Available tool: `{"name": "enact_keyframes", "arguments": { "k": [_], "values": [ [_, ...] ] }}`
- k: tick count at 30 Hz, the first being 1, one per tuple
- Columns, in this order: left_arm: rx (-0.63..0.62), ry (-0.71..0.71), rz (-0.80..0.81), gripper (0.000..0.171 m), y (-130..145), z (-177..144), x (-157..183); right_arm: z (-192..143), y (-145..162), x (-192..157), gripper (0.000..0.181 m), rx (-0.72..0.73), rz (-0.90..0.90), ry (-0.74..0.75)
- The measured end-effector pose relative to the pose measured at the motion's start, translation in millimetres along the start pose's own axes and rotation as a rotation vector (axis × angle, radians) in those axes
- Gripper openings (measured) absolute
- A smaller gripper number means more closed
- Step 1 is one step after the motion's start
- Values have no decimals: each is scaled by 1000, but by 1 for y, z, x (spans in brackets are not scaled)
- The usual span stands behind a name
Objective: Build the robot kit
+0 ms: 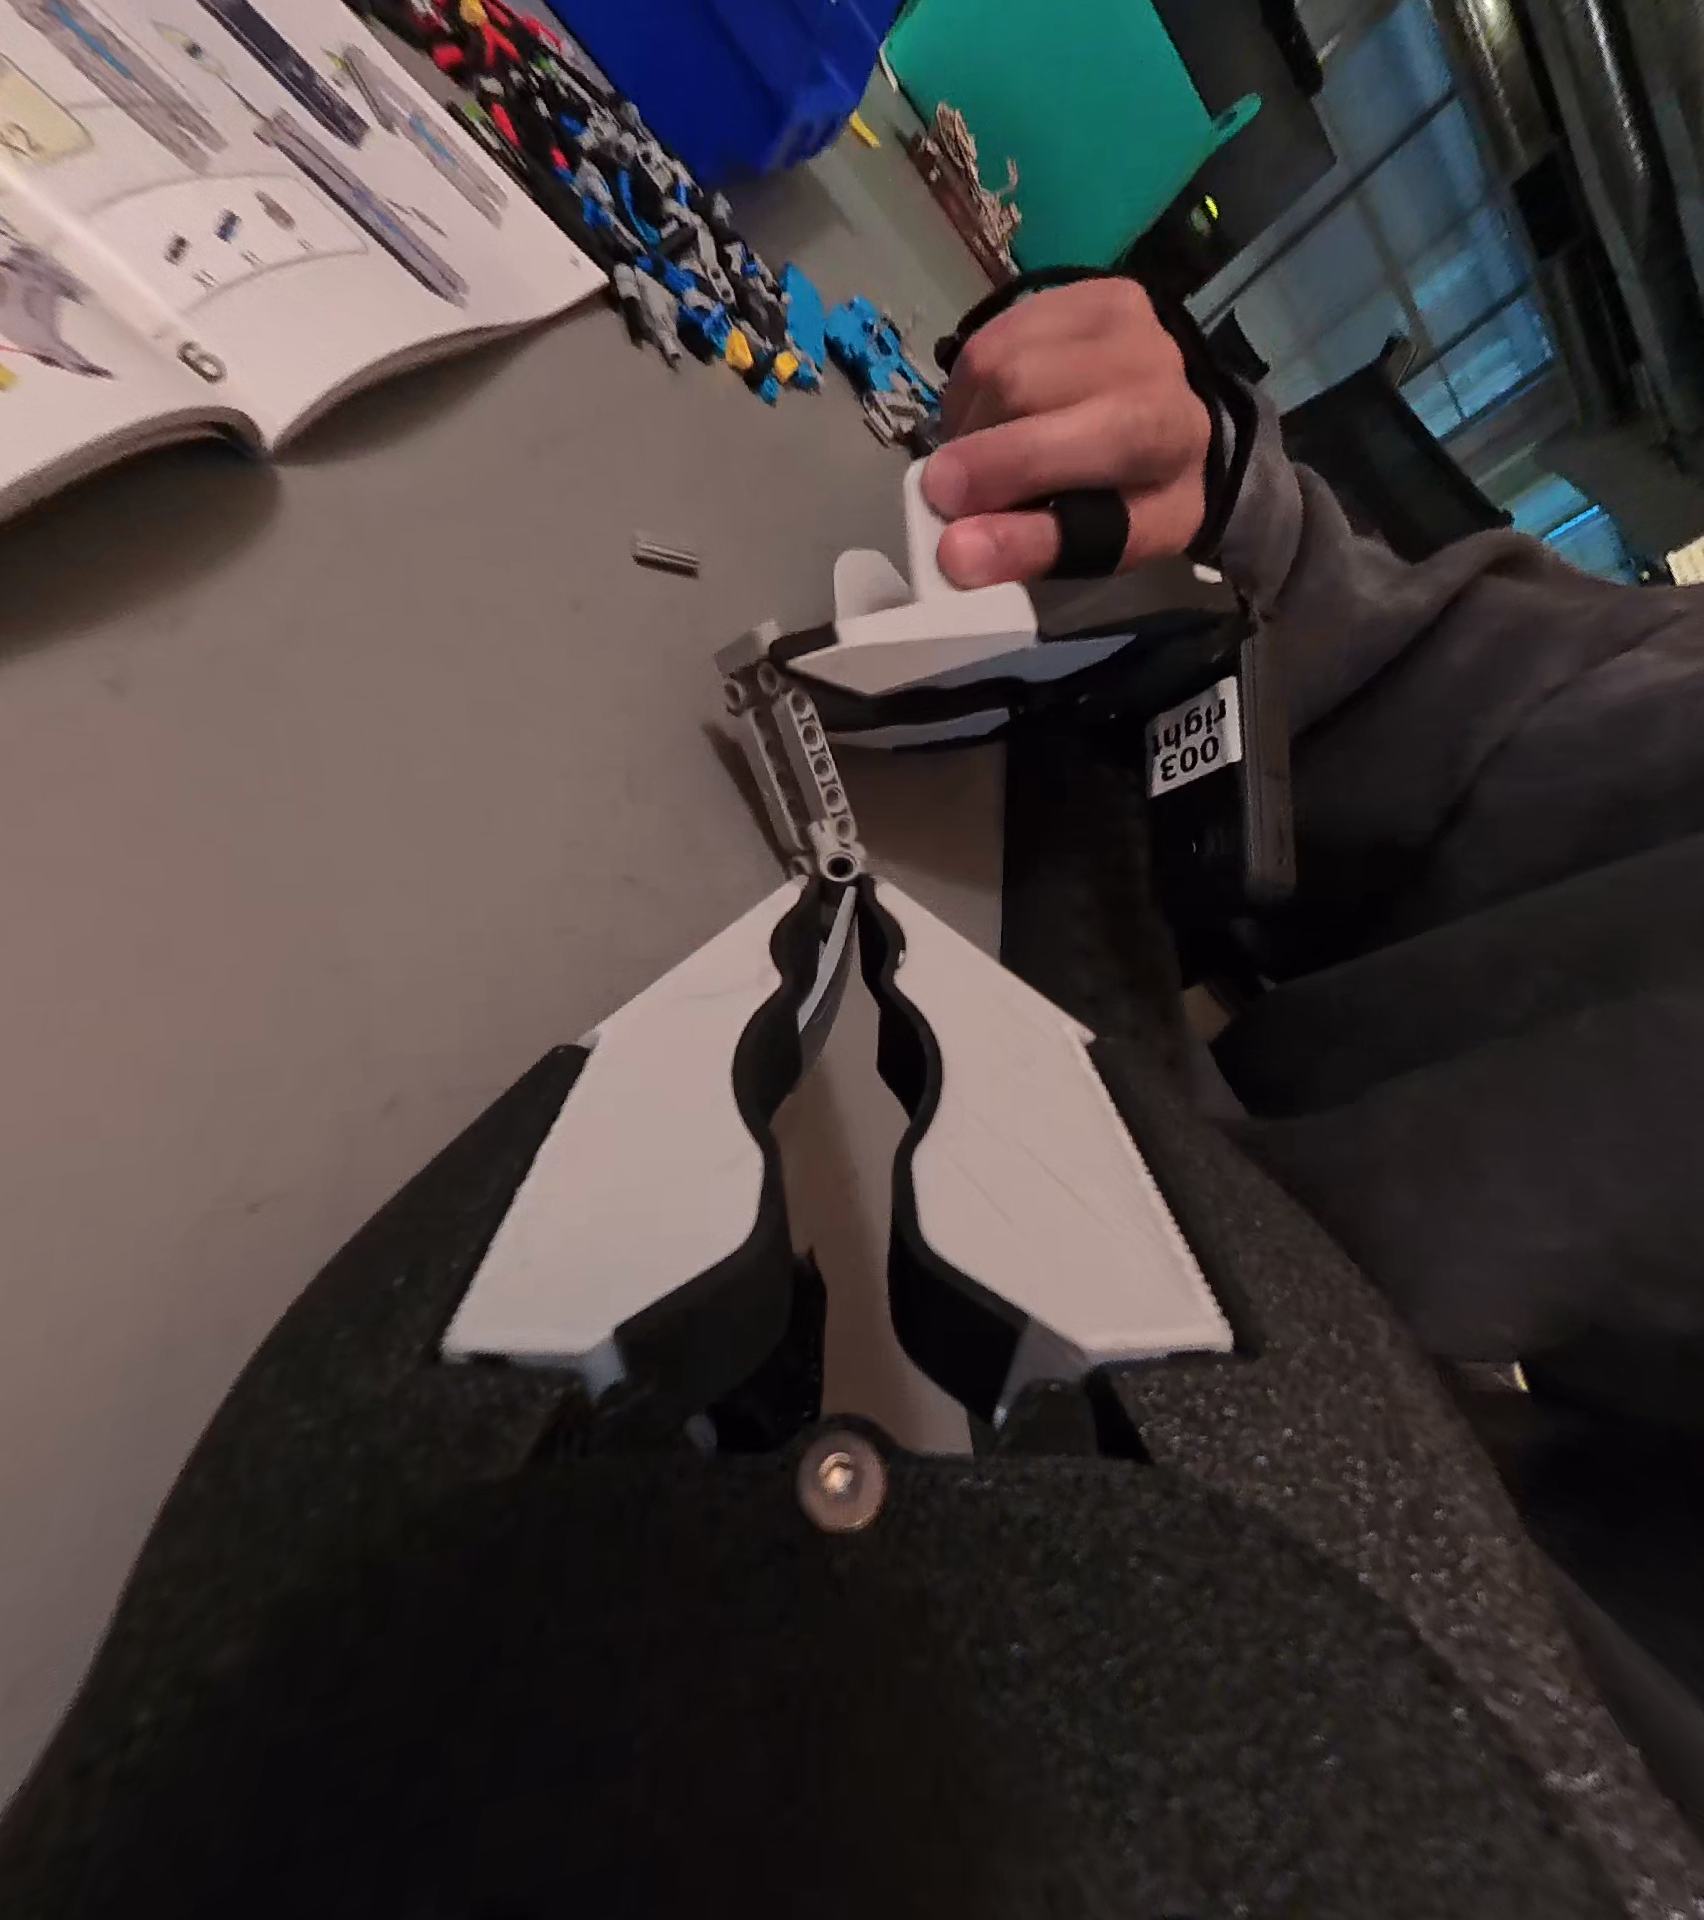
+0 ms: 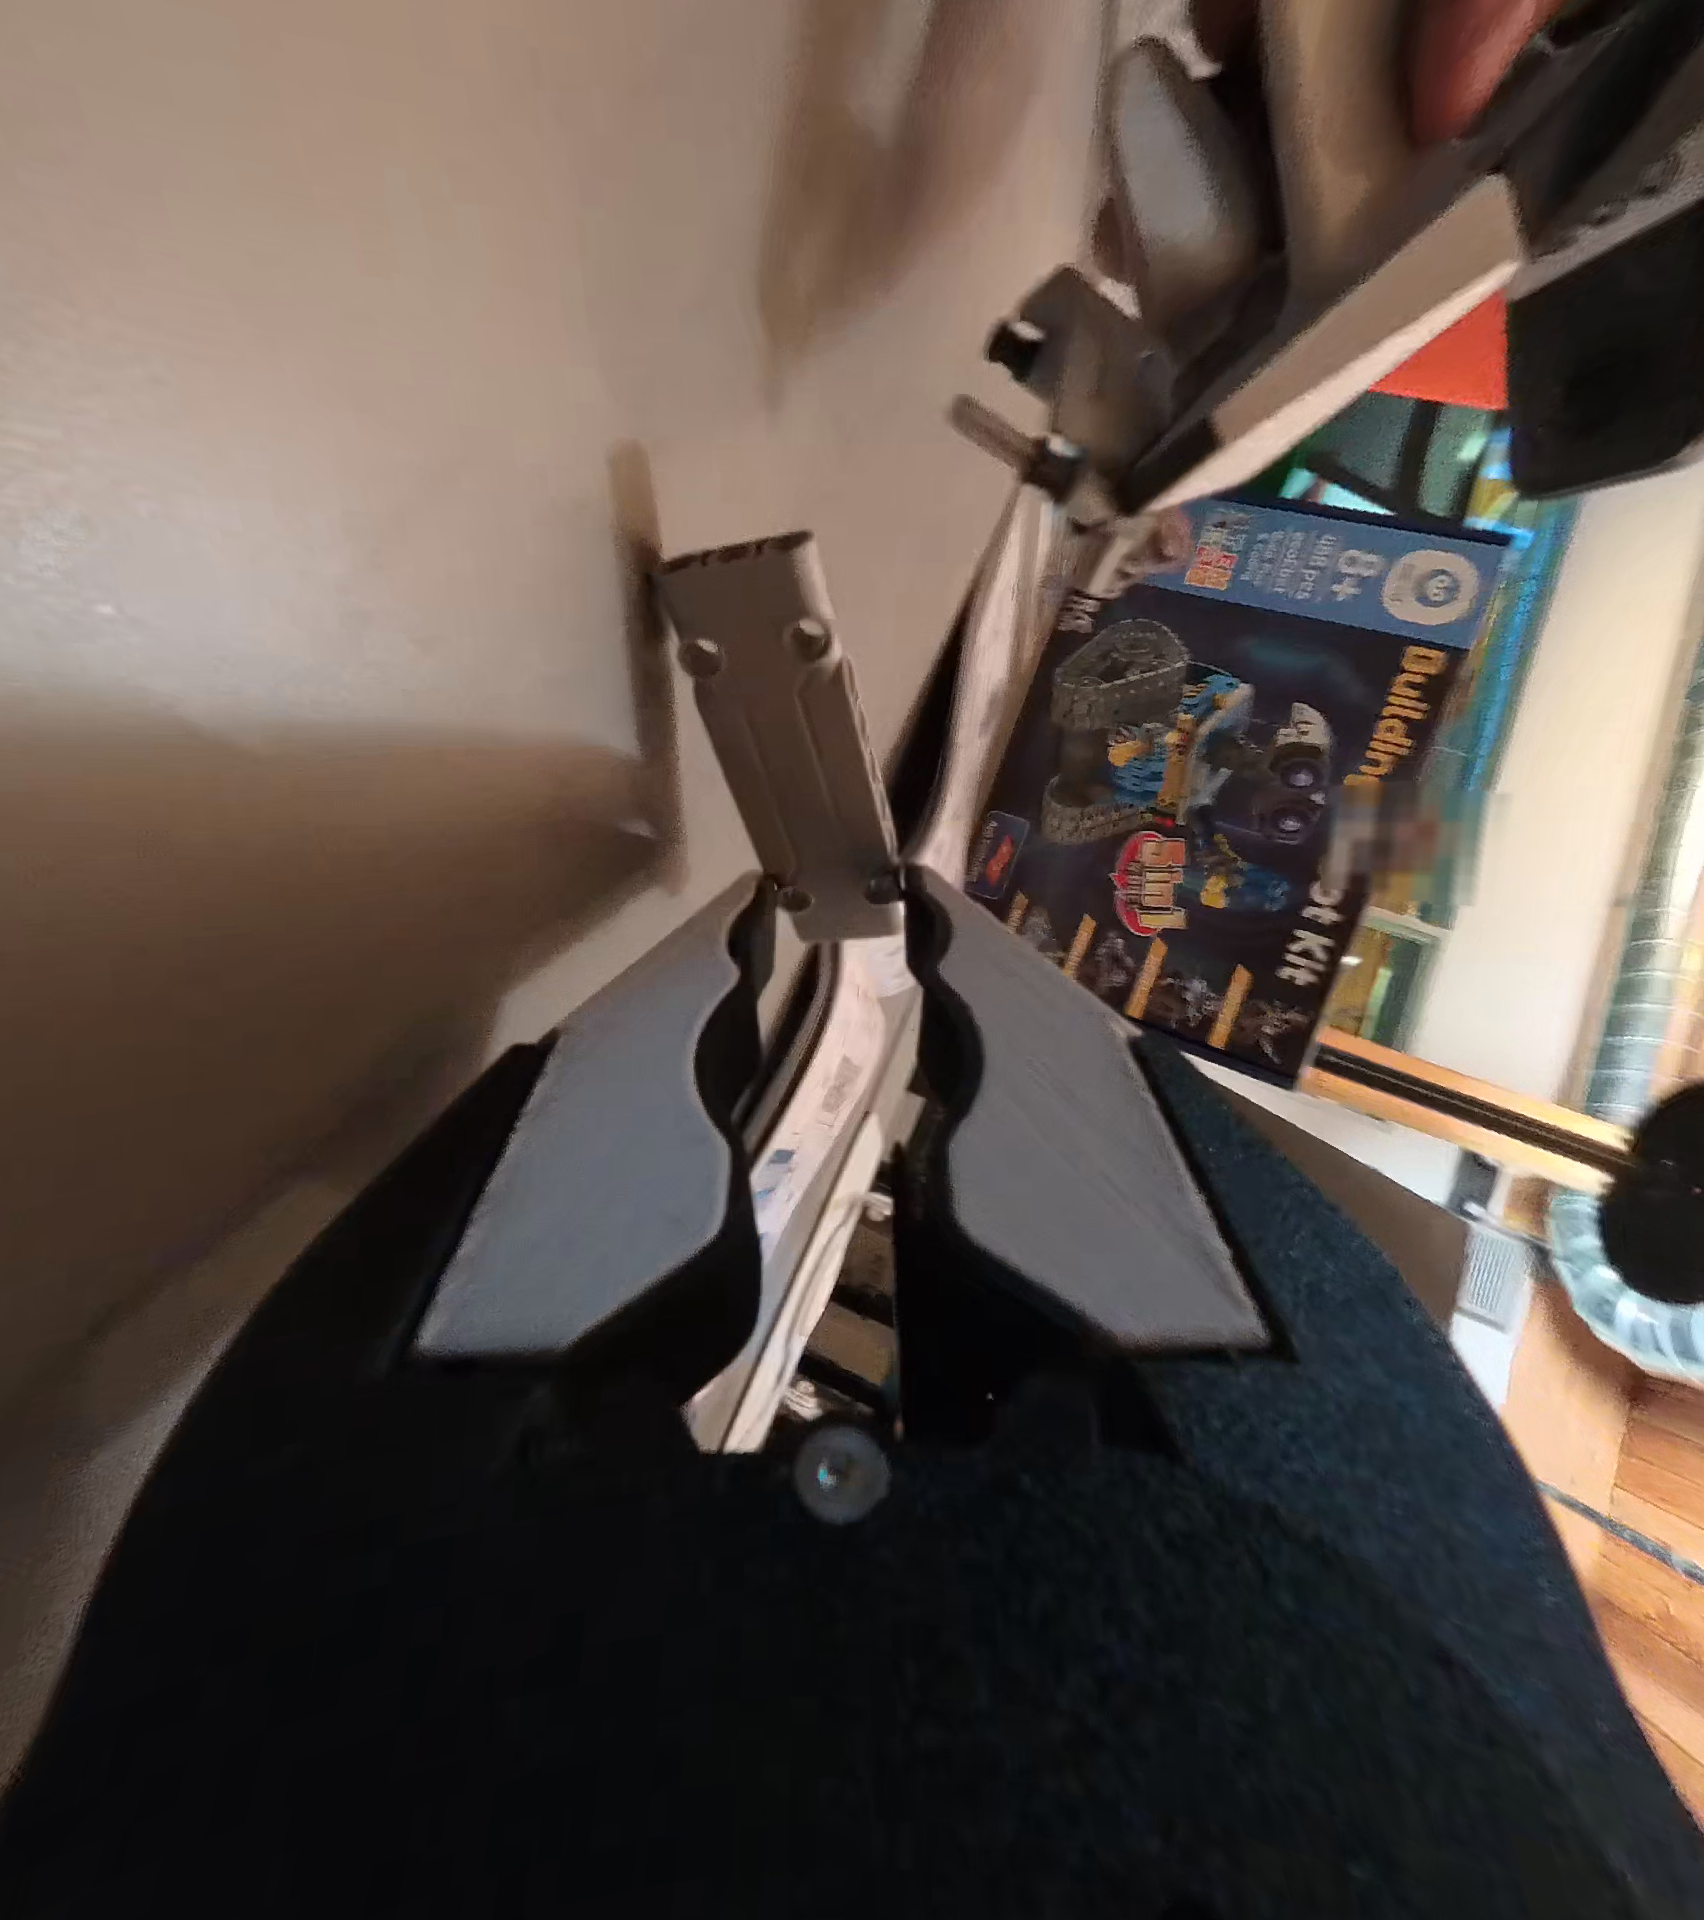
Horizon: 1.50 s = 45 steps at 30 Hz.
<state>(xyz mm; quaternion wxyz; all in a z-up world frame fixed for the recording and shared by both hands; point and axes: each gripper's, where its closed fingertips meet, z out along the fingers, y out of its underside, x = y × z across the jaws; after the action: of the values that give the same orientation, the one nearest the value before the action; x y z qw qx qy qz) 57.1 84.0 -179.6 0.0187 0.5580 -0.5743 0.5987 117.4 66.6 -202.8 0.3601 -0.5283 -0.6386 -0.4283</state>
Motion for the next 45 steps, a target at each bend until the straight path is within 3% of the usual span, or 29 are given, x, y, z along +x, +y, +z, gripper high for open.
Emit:
{"name": "enact_keyframes", "arguments": {
  "k": [4, 6, 11, 17, 19, 22, 24, 36, 45],
  "values": [
    [-82, -30, 30, 5, 12, 11, -1, -8, -3, 8, 23, 29, 3, 91],
    [-166, -78, 31, 6, 26, 15, -9, -10, 1, -3, 24, 37, 17, 56],
    [-177, -49, 10, 6, 25, 18, -8, -10, 9, -12, 23, 6, 19, 44],
    [-186, -55, 267, 6, 26, 17, 5, 10, 10, -6, 23, -86, 186, 35],
    [-196, -95, 375, 6, 29, 17, 7, 8, 13, 3, 23, -111, 164, 73],
    [-226, -175, 575, 6, 34, 18, 9, 2, 15, 1, 23, -92, 283, 49],
    [-244, -201, 626, 6, 39, 20, 9, 0, 19, -3, 23, -111, 261, 46],
    [-267, -249, 570, 19, 39, 20, -1, 1, 18, -16, 23, -109, 273, -20],
    [-210, -282, 501, 24, 27, 20, -5, 2, 15, -13, 23, -174, 353, -60]
  ]
}}
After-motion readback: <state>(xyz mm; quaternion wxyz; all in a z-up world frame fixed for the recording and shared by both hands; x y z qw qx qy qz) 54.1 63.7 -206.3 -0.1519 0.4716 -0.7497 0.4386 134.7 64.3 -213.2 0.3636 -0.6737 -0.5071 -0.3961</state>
